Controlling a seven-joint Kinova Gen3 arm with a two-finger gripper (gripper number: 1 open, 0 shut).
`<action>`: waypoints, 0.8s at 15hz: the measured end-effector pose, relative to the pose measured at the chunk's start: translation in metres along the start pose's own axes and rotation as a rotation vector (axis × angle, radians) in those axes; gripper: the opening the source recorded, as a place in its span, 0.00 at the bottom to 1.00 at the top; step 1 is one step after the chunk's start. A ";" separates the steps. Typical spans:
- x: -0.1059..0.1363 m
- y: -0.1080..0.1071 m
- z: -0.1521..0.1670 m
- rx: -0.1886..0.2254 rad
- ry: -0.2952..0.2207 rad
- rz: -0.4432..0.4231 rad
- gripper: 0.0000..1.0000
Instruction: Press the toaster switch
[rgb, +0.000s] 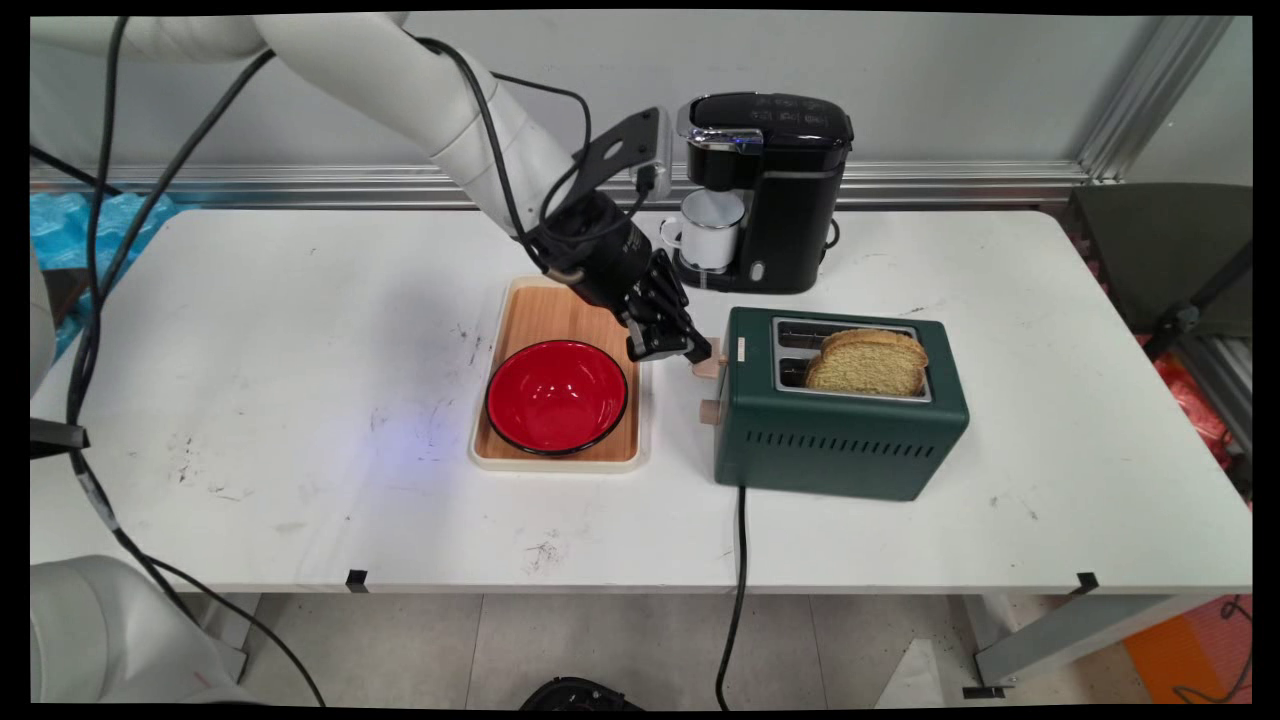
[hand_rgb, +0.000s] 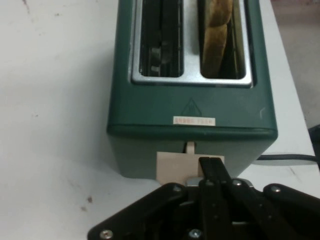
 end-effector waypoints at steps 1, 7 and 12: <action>-0.001 -0.001 0.003 0.001 0.001 -0.002 0.00; -0.007 -0.007 0.018 0.003 0.007 -0.027 0.00; -0.014 -0.009 0.030 0.001 0.016 -0.064 0.00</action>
